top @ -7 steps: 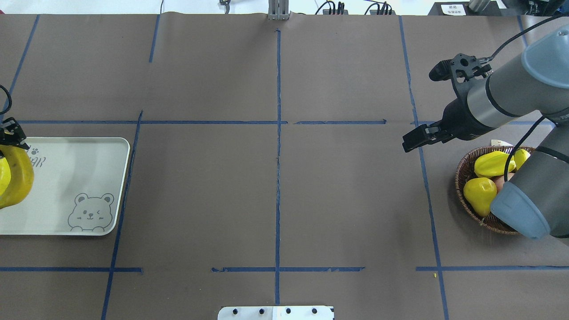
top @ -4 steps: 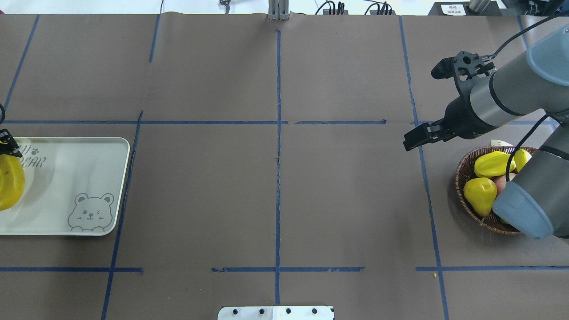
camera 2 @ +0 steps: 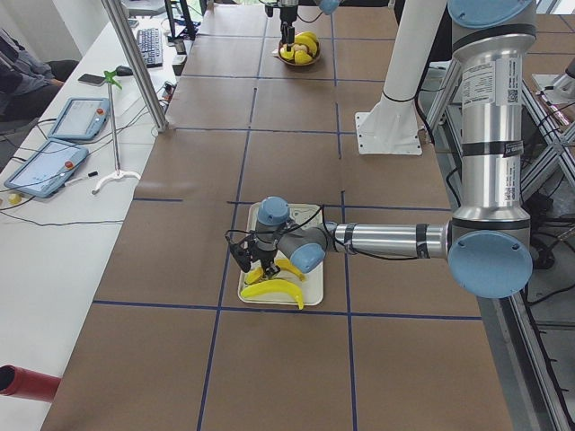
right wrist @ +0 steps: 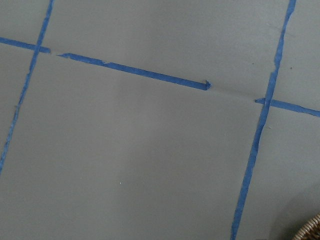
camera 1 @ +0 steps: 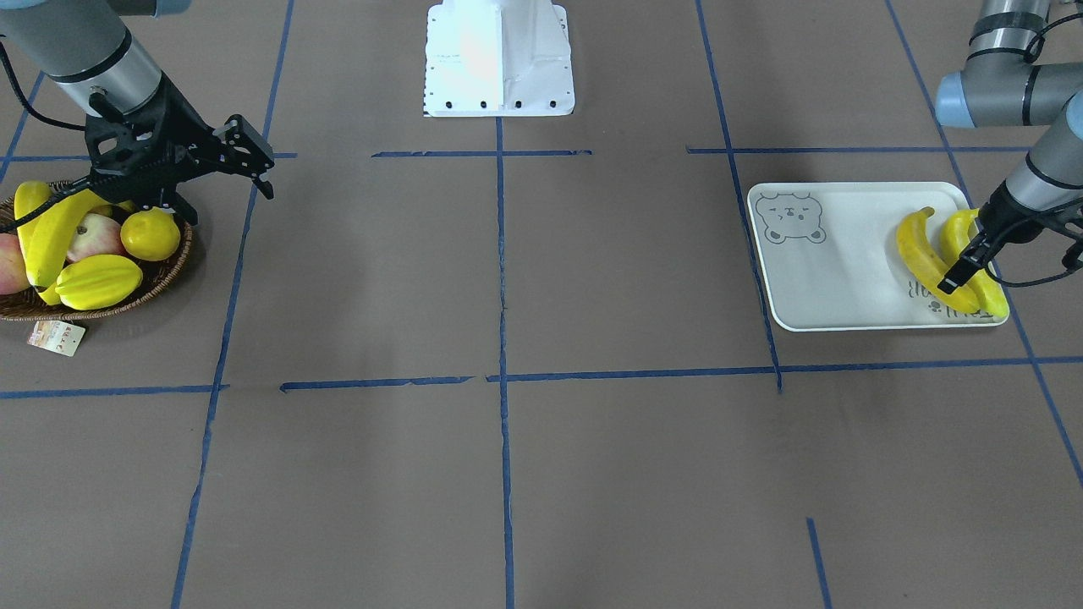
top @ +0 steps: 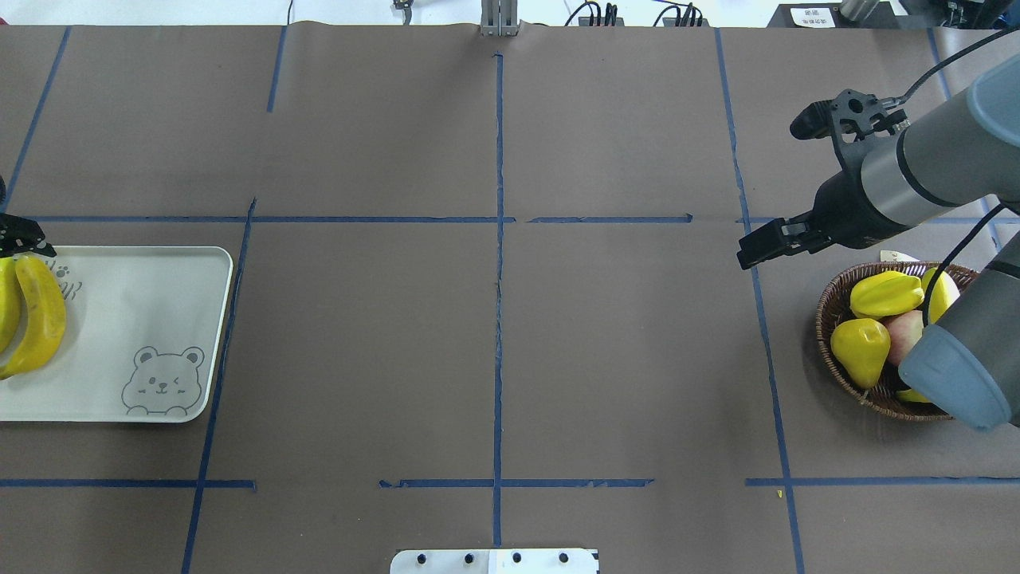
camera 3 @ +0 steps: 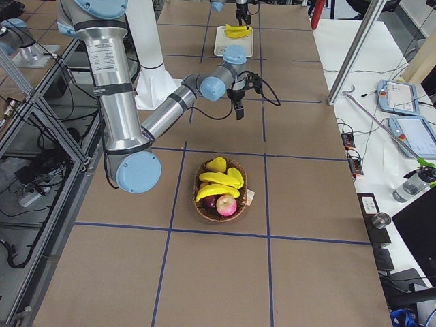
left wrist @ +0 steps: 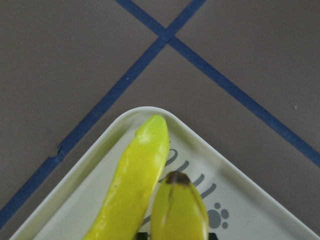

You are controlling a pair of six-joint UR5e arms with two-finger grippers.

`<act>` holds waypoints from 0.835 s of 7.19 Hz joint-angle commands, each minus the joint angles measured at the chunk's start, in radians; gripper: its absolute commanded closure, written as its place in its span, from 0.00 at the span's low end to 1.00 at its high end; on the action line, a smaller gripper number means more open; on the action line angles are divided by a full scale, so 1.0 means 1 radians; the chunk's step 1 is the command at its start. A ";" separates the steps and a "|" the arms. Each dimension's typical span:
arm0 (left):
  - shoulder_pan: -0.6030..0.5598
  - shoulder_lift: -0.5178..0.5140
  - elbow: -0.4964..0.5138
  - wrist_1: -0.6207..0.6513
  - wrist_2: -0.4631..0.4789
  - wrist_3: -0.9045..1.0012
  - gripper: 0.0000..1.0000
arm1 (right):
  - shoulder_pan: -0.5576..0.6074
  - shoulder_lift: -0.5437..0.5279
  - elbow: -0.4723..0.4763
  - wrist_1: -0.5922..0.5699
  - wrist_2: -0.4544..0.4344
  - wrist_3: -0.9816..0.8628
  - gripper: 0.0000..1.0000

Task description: Transfer all bananas from basket to plate

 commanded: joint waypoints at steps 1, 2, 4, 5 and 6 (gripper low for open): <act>-0.058 -0.003 -0.155 0.010 -0.085 0.011 0.00 | 0.028 -0.066 0.009 0.001 0.006 -0.036 0.00; -0.057 0.003 -0.188 0.010 -0.086 0.011 0.00 | 0.036 -0.148 0.037 0.004 0.004 -0.125 0.00; -0.037 0.001 -0.219 0.001 -0.086 0.005 0.00 | 0.076 -0.317 0.075 0.038 -0.003 -0.234 0.00; -0.020 -0.006 -0.222 -0.014 -0.088 0.003 0.00 | 0.091 -0.395 0.083 0.072 -0.009 -0.224 0.00; 0.029 -0.006 -0.222 -0.028 -0.083 -0.001 0.00 | 0.092 -0.471 0.062 0.151 -0.016 -0.196 0.01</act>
